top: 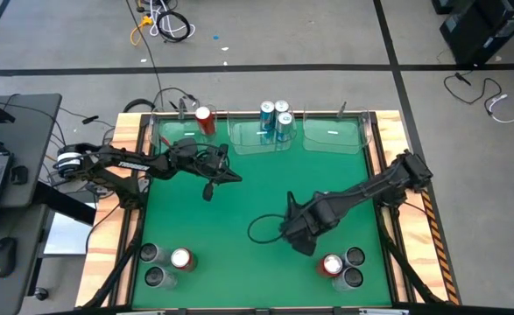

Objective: Sort soda cans
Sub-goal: Put the blue soda can into the transparent middle bin

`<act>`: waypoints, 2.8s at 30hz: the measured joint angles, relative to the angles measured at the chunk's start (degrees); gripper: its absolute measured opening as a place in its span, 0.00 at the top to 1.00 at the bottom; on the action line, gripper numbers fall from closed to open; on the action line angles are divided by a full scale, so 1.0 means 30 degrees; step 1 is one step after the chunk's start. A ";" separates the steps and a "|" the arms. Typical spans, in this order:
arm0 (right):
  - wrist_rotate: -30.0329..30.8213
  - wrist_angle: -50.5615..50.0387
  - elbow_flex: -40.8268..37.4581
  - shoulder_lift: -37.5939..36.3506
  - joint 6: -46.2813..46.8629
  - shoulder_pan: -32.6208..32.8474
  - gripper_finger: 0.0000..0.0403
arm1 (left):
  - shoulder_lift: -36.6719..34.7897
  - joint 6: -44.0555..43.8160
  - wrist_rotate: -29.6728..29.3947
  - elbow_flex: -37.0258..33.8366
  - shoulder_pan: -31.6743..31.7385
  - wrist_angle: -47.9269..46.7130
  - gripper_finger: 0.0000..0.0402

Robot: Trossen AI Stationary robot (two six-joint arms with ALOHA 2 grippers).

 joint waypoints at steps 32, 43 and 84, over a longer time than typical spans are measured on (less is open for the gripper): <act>0.3296 -0.0359 0.9025 0.0173 -1.2572 -1.1865 0.45 | -0.2761 0.0884 -0.0285 0.0000 0.1173 -0.1879 0.99; 0.2625 0.0428 1.0714 0.2862 -1.5539 -1.4778 0.45 | -0.2761 0.0891 -0.0779 0.0000 0.1173 -0.2670 0.99; 0.4085 -0.1308 1.3402 0.9850 -1.8941 -1.5942 0.45 | -0.2754 0.0804 -0.0626 0.0000 0.1115 -0.3385 0.99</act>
